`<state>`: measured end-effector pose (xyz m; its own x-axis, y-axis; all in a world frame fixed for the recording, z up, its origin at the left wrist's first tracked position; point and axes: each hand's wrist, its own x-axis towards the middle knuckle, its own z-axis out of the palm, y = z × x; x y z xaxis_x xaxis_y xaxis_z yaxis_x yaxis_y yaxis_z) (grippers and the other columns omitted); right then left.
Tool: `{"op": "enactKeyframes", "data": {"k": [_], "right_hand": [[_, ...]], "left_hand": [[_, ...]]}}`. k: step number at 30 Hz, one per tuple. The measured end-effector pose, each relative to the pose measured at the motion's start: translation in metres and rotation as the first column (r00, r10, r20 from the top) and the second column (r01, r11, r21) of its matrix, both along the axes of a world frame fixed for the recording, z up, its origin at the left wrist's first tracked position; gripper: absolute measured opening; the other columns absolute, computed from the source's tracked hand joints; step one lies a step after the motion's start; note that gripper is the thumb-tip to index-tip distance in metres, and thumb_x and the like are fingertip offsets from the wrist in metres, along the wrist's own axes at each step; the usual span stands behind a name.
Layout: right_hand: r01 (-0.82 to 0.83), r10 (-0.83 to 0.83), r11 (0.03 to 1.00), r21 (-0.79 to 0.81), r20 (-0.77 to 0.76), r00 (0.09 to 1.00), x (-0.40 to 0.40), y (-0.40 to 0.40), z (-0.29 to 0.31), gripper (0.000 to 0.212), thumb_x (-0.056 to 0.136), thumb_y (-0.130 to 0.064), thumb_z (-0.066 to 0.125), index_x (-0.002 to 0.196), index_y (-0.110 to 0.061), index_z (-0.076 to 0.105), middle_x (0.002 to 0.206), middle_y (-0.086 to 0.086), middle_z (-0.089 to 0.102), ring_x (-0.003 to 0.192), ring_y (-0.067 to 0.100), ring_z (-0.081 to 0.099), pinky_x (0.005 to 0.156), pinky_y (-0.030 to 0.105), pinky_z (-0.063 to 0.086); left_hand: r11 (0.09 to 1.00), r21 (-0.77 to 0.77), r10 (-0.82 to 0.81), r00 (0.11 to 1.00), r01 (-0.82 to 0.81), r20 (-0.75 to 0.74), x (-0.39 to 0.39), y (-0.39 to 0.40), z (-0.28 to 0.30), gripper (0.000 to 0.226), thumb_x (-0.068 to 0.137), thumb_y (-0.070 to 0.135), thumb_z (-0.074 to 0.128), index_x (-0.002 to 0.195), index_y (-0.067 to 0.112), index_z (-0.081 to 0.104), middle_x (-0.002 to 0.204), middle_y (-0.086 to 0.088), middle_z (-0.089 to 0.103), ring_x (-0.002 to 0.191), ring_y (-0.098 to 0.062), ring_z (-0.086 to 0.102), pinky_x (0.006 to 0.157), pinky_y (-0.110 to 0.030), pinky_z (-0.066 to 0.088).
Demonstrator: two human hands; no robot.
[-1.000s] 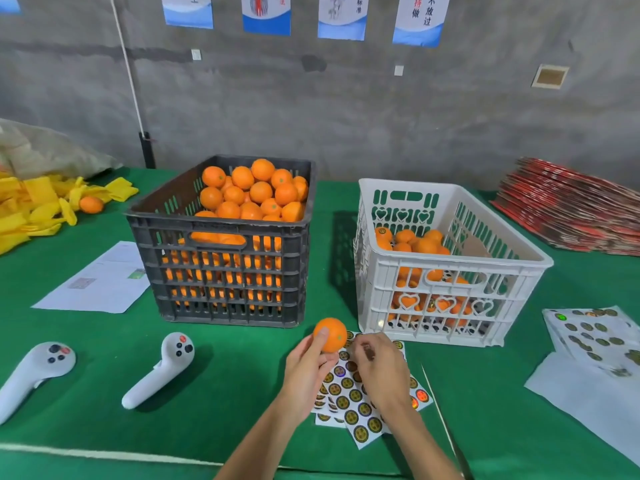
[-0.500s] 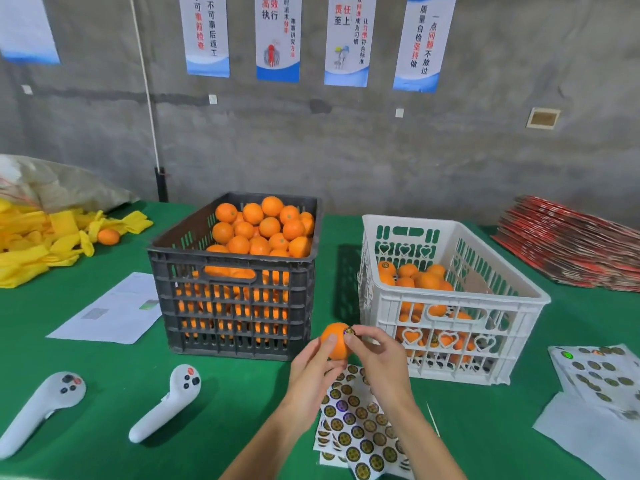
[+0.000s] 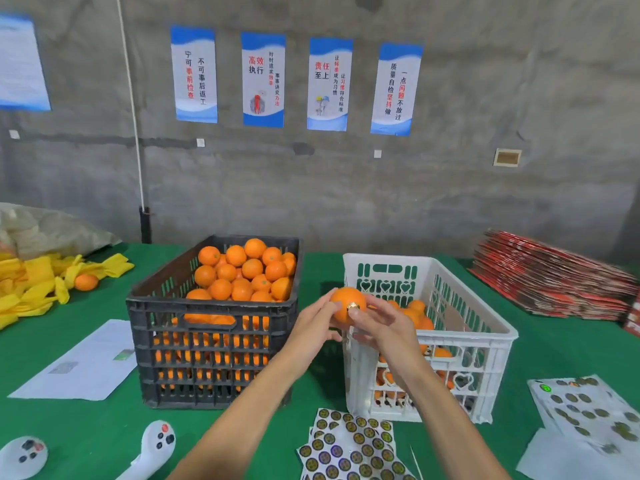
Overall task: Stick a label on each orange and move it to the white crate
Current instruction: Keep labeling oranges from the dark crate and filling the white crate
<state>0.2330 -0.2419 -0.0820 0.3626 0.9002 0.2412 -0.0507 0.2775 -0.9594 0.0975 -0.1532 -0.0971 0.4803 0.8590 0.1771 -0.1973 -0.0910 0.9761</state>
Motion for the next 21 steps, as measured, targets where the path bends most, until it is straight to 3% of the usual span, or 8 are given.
{"op": "enactKeyframes", "data": {"k": [3,6,8,11,12,15,17,21], "right_hand": [[0.236,-0.24,0.971,0.046,0.174,0.955,0.023,0.006,0.009,0.052,0.077,-0.029,0.089,0.124,-0.028,0.065,0.116,-0.008,0.07,0.104,0.013,0.068,0.086,0.034,0.06],[0.416,-0.421,0.905,0.089,0.326,0.846,0.046,0.015,0.011,0.052,0.081,-0.026,0.087,0.125,-0.03,0.059,0.126,-0.006,0.059,0.11,0.018,0.061,0.092,0.038,0.054],[0.492,-0.47,0.868,0.073,0.442,0.764,0.059,0.02,0.009,0.051,0.085,-0.027,0.083,0.13,-0.028,0.059,0.13,-0.004,0.054,0.117,0.02,0.055,0.102,0.042,0.05],[0.549,-0.509,0.829,0.108,0.553,0.659,0.066,0.027,0.002,0.024,0.094,-0.021,0.072,0.117,-0.025,0.069,0.121,-0.005,0.059,0.12,0.019,0.053,0.109,0.041,0.044],[0.532,-0.51,0.837,0.126,0.531,0.677,0.064,0.03,0.0,0.015,0.096,-0.016,0.069,0.108,-0.025,0.073,0.115,-0.008,0.063,0.116,0.017,0.056,0.107,0.04,0.046],[0.421,-0.444,0.893,0.157,0.46,0.769,0.041,0.039,0.004,0.025,0.097,-0.007,0.066,0.094,-0.03,0.074,0.103,-0.013,0.069,0.098,-0.001,0.063,0.095,0.027,0.053],[0.336,-0.381,0.925,0.179,0.418,0.825,0.021,0.052,0.009,0.028,0.096,-0.004,0.067,0.091,-0.031,0.075,0.101,-0.01,0.073,0.094,-0.002,0.065,0.088,0.021,0.053],[0.18,-0.226,0.971,0.154,0.376,0.899,-0.026,0.083,0.017,0.018,0.094,-0.009,0.071,0.095,-0.025,0.078,0.1,-0.009,0.075,0.093,0.003,0.067,0.085,0.017,0.051]], "left_hand": [[0.995,0.085,0.048,0.998,-0.044,-0.042,0.019,0.01,0.015,0.048,0.103,0.022,0.061,0.15,0.025,0.049,0.137,0.001,0.063,0.086,-0.016,0.075,0.073,-0.03,0.061],[0.985,0.126,0.125,0.991,-0.12,-0.036,0.028,0.017,0.021,0.032,0.104,0.015,0.06,0.135,0.024,0.057,0.137,0.001,0.06,0.086,-0.018,0.075,0.079,-0.038,0.064],[0.976,0.155,0.158,0.987,-0.15,-0.037,0.028,0.018,0.025,0.026,0.103,0.013,0.06,0.126,0.026,0.059,0.131,0.005,0.061,0.086,-0.016,0.076,0.076,-0.034,0.063],[0.958,0.225,0.202,0.976,-0.181,-0.075,0.017,0.021,0.03,0.026,0.103,0.012,0.06,0.124,0.028,0.061,0.121,0.013,0.067,0.083,-0.011,0.074,0.072,-0.023,0.06],[0.945,0.256,0.232,0.968,-0.202,-0.094,0.008,0.025,0.032,0.027,0.101,0.013,0.062,0.122,0.029,0.064,0.111,0.015,0.072,0.079,-0.01,0.071,0.07,-0.018,0.058],[0.883,0.322,0.384,0.92,-0.342,-0.074,-0.029,0.048,0.044,0.024,0.097,0.008,0.066,0.114,0.024,0.071,0.08,0.018,0.073,0.067,-0.001,0.056,0.058,-0.006,0.045],[0.819,0.376,0.494,0.866,-0.433,-0.08,-0.06,0.066,0.055,0.02,0.095,0.003,0.068,0.109,0.016,0.073,0.084,0.009,0.069,0.067,0.003,0.058,0.063,-0.007,0.045],[0.741,0.445,0.643,0.722,-0.503,-0.255,-0.123,0.108,0.064,0.023,0.091,0.011,0.074,0.114,0.014,0.071,0.105,-0.003,0.07,0.092,-0.017,0.064,0.08,-0.028,0.045]]}}
